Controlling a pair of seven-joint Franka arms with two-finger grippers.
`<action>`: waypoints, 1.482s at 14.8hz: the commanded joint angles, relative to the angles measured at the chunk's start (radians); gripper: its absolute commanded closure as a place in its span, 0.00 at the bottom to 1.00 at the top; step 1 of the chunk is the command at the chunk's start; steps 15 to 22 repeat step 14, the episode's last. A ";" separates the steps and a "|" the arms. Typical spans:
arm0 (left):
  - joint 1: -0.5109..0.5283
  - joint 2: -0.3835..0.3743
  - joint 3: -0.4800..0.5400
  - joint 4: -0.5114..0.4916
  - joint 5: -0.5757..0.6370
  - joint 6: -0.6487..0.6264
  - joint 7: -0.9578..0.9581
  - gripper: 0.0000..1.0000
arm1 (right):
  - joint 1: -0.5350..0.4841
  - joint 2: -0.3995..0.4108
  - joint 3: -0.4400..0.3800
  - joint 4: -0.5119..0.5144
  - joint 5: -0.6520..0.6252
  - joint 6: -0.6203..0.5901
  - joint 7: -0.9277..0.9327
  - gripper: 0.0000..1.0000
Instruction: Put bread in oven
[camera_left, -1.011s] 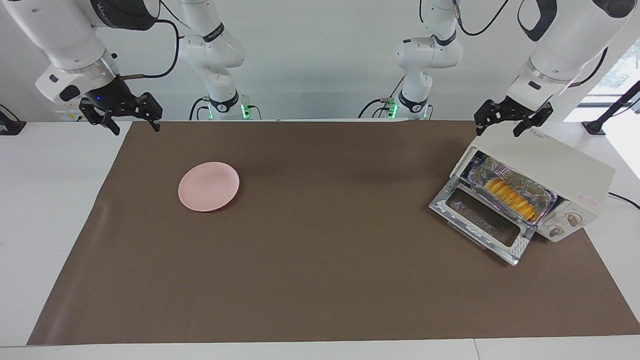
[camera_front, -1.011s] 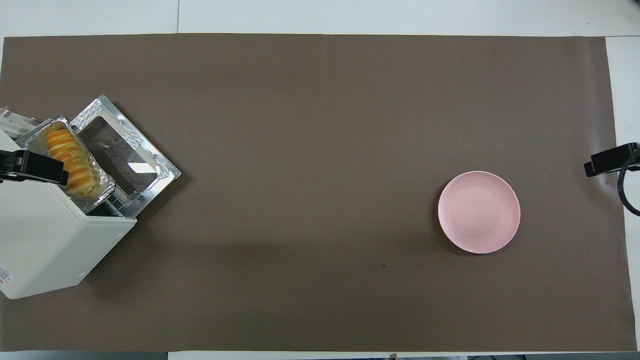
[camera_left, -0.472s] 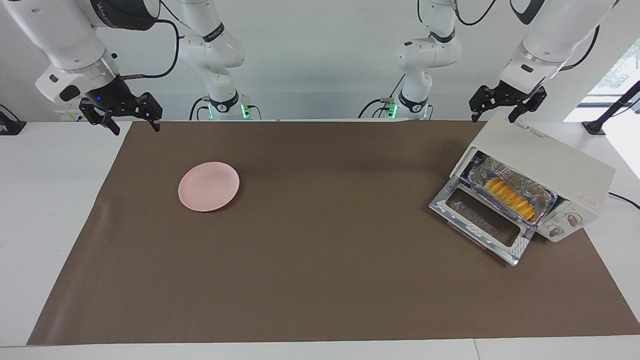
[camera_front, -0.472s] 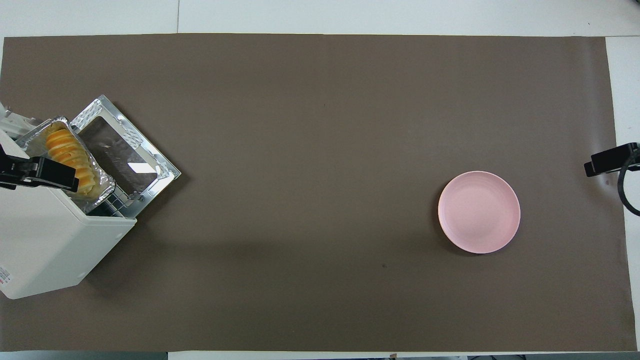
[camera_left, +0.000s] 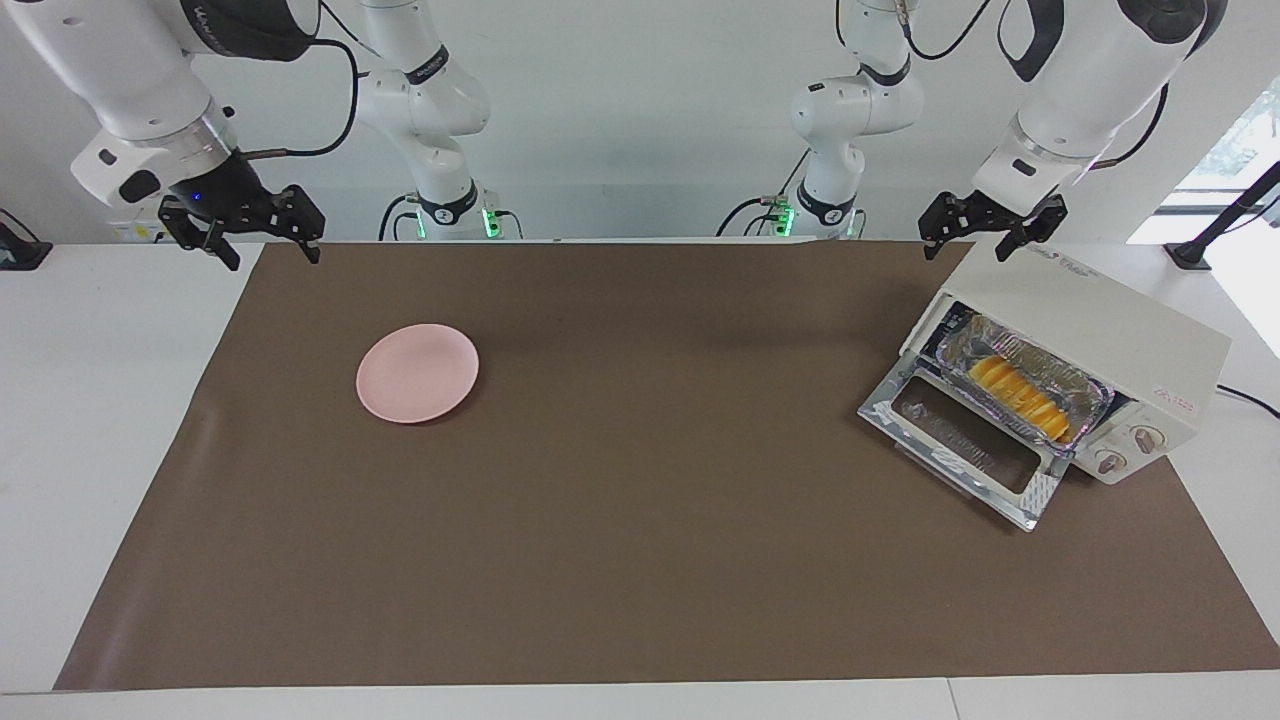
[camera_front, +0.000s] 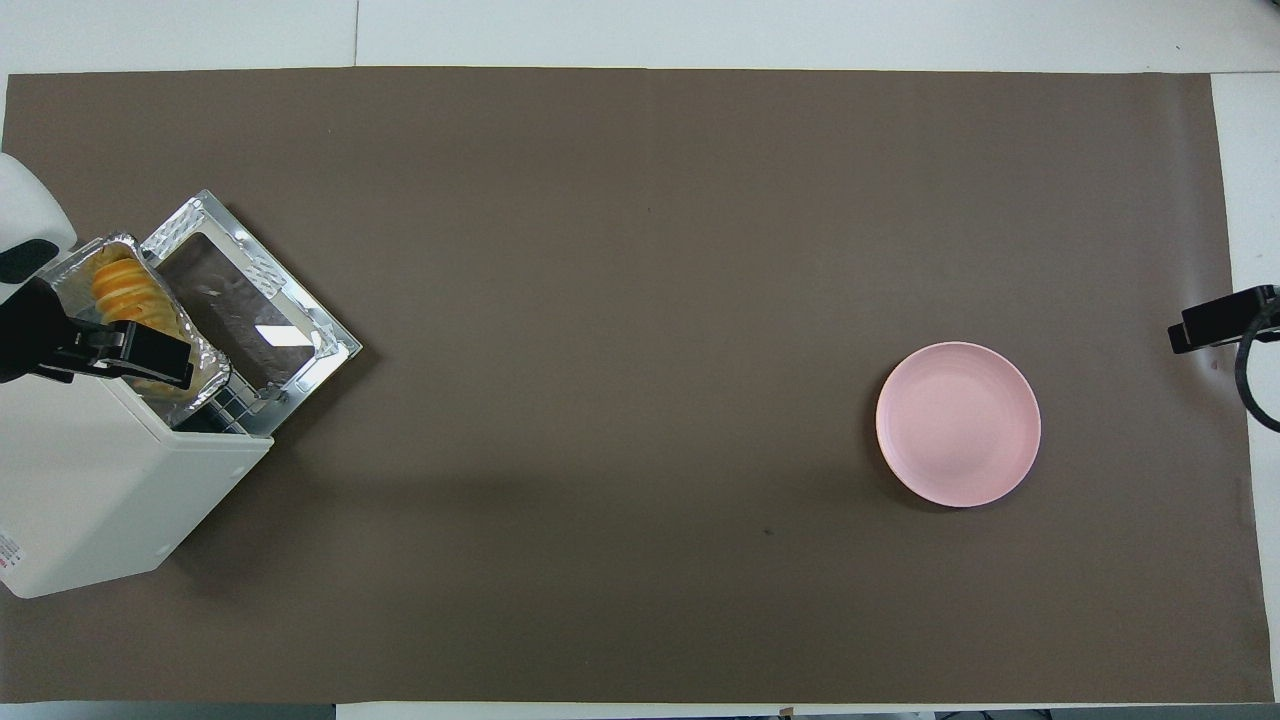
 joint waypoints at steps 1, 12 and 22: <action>-0.005 -0.018 -0.001 -0.005 -0.013 0.022 -0.031 0.00 | -0.011 -0.021 0.008 -0.023 0.017 -0.004 0.008 0.00; -0.016 -0.020 -0.003 -0.017 -0.055 0.074 -0.080 0.00 | -0.011 -0.021 0.008 -0.024 0.017 -0.004 0.008 0.00; -0.012 -0.020 -0.001 -0.017 -0.055 0.074 -0.074 0.00 | -0.011 -0.021 0.008 -0.023 0.017 -0.004 0.008 0.00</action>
